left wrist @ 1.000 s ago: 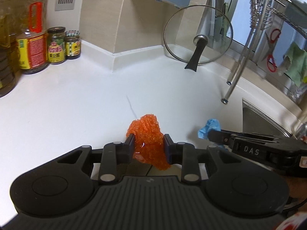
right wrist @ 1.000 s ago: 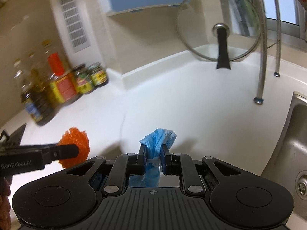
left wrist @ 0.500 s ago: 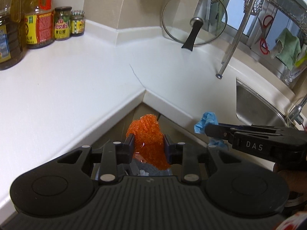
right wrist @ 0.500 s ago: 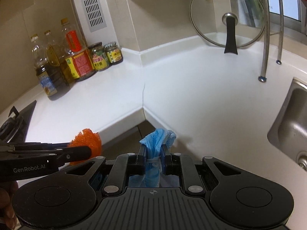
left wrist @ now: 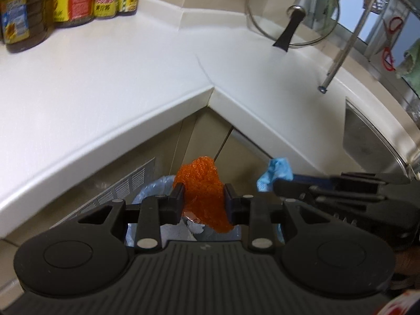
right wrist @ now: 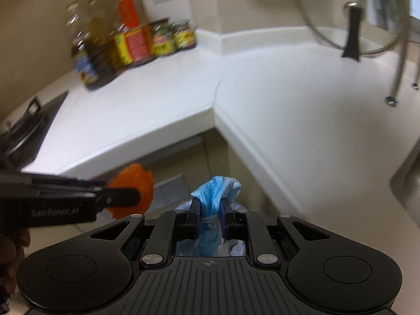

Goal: Collect trash
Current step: 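Carry the scrubber and mask down over the trash bin with both tools, then open the left tool to drop the orange scrubber into the bin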

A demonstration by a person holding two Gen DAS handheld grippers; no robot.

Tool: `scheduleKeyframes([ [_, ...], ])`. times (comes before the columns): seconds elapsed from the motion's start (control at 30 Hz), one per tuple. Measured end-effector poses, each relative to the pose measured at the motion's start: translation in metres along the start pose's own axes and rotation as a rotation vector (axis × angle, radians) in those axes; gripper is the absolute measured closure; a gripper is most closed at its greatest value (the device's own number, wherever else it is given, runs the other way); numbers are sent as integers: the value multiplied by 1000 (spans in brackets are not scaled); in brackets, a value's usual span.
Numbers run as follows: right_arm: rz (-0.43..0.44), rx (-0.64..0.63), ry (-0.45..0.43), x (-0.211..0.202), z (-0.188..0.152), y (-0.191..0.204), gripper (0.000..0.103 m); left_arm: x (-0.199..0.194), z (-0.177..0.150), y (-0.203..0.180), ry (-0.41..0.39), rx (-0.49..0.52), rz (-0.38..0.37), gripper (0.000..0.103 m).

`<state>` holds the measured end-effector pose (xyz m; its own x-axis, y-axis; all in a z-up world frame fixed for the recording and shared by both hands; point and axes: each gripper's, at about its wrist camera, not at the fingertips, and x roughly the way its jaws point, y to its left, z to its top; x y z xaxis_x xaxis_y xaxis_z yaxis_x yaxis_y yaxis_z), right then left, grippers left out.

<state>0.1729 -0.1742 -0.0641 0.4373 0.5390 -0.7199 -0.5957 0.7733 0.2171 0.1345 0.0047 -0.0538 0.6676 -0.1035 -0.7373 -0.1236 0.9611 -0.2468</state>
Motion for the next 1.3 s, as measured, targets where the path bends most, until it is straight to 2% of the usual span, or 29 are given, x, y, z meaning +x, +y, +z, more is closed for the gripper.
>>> scheduleKeyframes([
  [0.3, 57, -57, 52, 26, -16, 0, 88, 7, -17, 9, 36, -51, 75, 75],
  [0.53, 58, -78, 88, 43, -27, -1, 88, 30, -35, 25, 96, -104, 106, 75],
  [1.3, 32, -146, 200, 115, -67, -9, 88, 105, -69, 49, 208, -185, 132, 75],
])
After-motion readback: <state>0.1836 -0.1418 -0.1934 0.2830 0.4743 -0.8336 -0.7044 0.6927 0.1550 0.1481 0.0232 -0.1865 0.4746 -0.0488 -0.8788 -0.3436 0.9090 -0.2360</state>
